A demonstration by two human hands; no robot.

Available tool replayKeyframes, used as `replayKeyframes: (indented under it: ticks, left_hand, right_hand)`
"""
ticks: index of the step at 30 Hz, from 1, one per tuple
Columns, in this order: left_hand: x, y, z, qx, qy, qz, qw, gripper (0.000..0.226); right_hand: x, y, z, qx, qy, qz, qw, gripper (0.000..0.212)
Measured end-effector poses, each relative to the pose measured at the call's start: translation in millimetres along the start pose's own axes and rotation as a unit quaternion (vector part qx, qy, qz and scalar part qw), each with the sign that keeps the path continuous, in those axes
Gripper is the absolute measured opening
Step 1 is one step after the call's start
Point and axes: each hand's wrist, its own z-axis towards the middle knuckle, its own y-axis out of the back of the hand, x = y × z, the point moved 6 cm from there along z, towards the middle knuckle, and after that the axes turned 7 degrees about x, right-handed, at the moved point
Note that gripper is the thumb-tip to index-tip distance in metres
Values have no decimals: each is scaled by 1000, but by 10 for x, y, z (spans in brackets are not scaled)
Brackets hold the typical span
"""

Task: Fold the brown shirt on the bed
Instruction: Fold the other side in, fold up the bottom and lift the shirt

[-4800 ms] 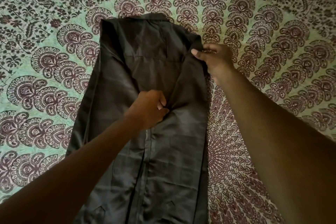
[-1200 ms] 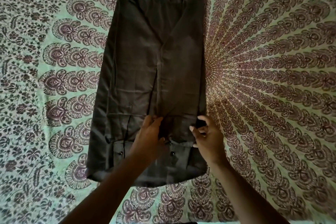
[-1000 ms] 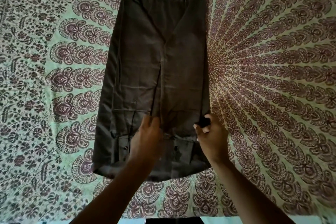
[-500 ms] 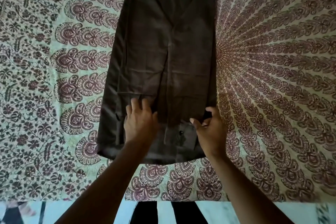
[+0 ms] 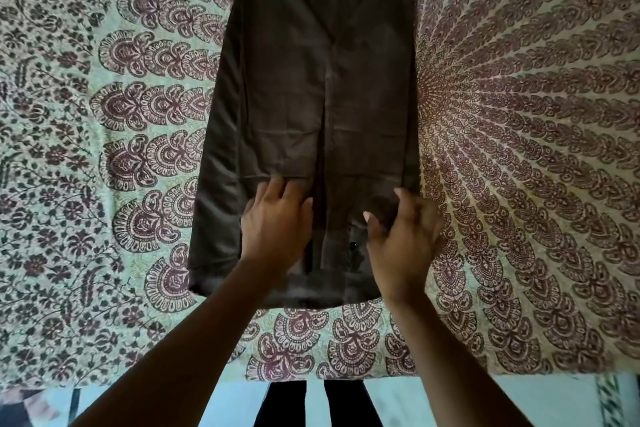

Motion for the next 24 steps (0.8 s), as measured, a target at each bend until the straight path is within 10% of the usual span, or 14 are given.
replayKeyframes:
  ticks: [8, 24]
  left_hand:
    - [289, -488, 313, 40, -116, 110, 986, 67]
    - [1000, 216, -336, -28, -135, 16, 990, 52]
  right_hand:
    - [260, -689, 133, 109, 124, -198, 966, 67]
    - [-201, -94, -246, 112, 258, -118, 952, 70]
